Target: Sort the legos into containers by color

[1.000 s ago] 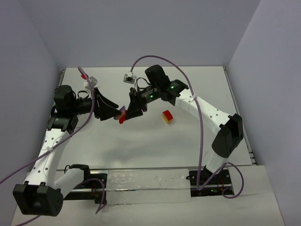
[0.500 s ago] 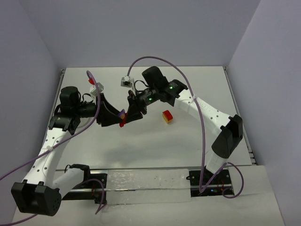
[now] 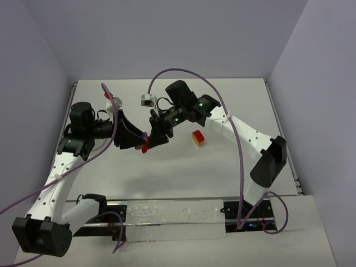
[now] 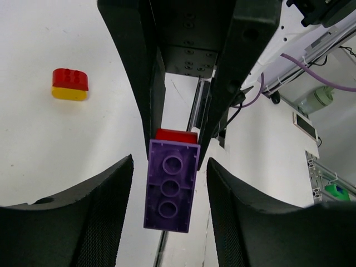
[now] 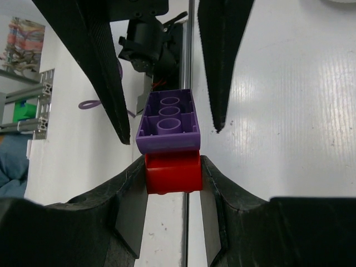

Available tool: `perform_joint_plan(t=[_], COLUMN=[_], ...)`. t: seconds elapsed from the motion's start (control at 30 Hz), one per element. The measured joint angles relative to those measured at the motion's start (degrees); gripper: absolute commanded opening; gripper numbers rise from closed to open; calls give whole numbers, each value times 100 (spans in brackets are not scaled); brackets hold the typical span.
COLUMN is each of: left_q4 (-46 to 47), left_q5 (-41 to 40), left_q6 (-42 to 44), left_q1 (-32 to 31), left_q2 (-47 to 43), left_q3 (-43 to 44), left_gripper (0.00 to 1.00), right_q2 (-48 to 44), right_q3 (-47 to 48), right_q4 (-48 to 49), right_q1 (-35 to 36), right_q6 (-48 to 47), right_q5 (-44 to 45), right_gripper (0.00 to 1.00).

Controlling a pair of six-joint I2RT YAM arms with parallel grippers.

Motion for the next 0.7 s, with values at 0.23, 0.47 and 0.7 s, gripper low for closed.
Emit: perform_joint_plan(t=[0.23, 0.47, 0.7], left_q4=[77, 34, -275], left_q5=[0, 2, 44], left_q6=[-73, 2, 277], left_q1=[0, 0, 0], left_q2=[-3, 12, 79], left_q3=[0, 0, 30], left_gripper=[56, 60, 45], right_q2=[0, 0, 0], right_q3=[0, 0, 0], right_q4=[-78, -109, -125], right_q1=[55, 55, 55], right_q6=[-94, -96, -96], right_q5=[37, 57, 74], right_gripper=[0, 0, 0])
